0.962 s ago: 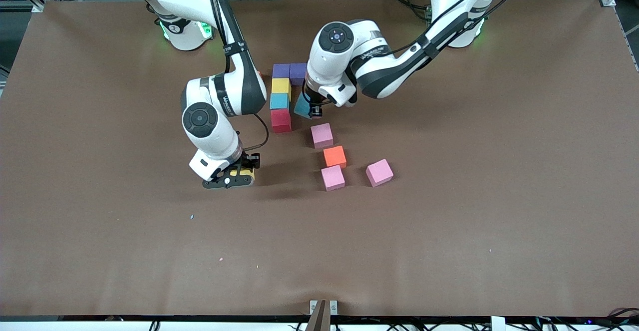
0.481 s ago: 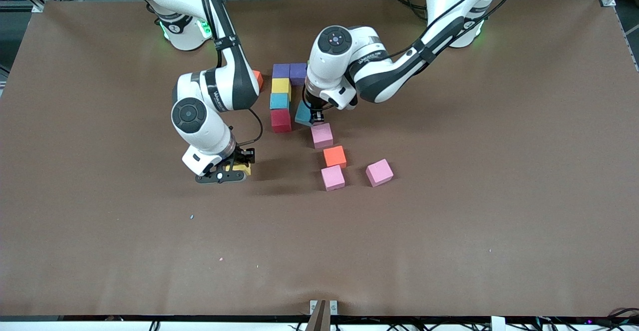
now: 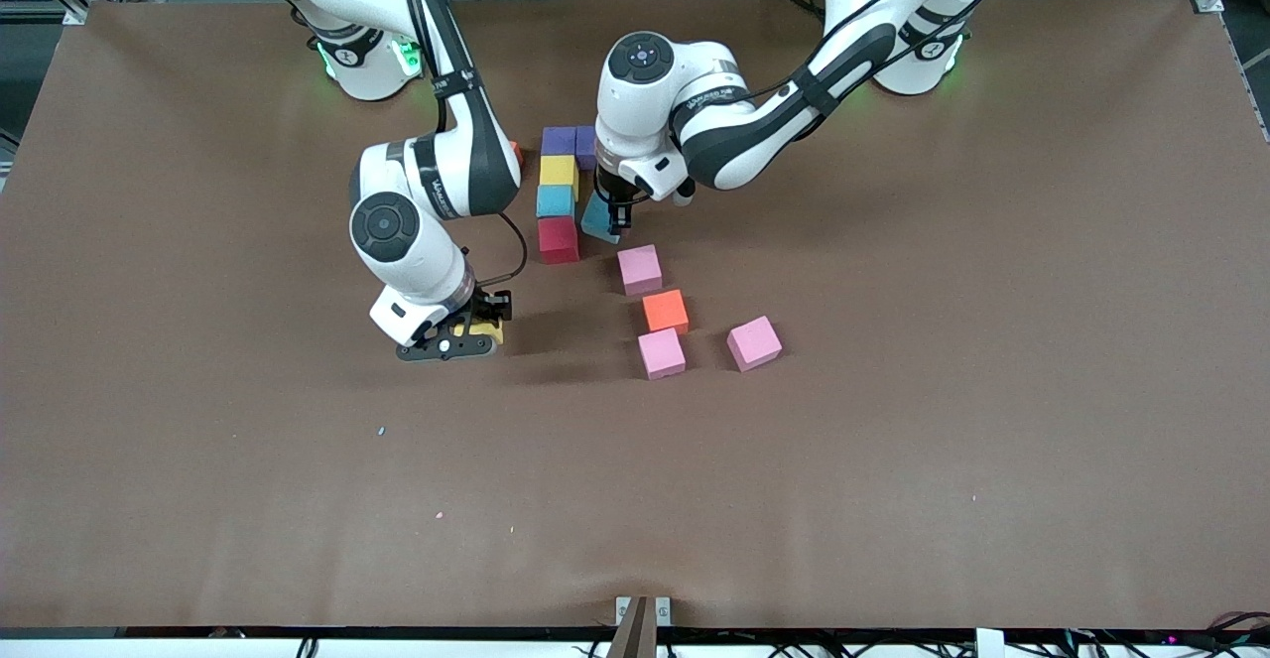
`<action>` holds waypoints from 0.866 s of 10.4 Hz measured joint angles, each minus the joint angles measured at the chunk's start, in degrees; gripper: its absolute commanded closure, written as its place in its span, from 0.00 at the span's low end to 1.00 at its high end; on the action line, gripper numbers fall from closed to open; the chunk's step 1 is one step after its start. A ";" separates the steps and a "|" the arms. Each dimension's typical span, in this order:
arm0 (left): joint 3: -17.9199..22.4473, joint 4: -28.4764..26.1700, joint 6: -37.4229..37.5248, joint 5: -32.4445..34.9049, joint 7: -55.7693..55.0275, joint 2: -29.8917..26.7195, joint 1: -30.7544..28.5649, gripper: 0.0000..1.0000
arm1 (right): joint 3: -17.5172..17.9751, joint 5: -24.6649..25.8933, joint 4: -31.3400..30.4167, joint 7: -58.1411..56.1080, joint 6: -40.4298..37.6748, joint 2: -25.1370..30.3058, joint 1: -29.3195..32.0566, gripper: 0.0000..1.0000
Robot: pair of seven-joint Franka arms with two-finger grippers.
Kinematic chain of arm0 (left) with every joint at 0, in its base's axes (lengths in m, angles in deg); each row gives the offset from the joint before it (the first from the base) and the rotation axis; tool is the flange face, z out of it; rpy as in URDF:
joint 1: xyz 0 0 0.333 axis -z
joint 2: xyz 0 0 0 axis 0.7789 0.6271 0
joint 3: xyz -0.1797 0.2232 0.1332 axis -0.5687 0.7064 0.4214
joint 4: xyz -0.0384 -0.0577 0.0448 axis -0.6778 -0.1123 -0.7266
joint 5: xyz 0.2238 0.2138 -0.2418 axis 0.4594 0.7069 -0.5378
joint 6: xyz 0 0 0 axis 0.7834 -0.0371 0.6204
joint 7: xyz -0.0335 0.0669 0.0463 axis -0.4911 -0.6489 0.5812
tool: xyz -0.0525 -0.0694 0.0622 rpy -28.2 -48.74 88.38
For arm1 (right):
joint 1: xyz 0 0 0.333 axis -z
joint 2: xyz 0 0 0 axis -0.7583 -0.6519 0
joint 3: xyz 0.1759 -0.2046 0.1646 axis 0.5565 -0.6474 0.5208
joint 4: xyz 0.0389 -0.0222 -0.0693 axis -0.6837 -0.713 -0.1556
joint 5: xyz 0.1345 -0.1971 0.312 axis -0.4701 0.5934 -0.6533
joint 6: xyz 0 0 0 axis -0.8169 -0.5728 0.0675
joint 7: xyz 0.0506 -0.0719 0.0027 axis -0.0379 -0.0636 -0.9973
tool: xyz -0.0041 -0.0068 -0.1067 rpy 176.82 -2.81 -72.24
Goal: Arrange 11 blocks into digit 3
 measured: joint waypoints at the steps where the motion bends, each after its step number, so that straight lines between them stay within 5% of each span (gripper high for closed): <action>1: 0.20 0.00 0.00 0.01 0.00 0.00 -0.06 1.00 | 0.00 0.00 -0.48 -0.26 0.00 0.00 0.00 0.80; 9: 0.40 2.01 -0.57 2.16 6.02 -0.02 -0.53 1.00 | -1.13 0.00 -1.41 -3.20 0.07 0.38 0.58 0.79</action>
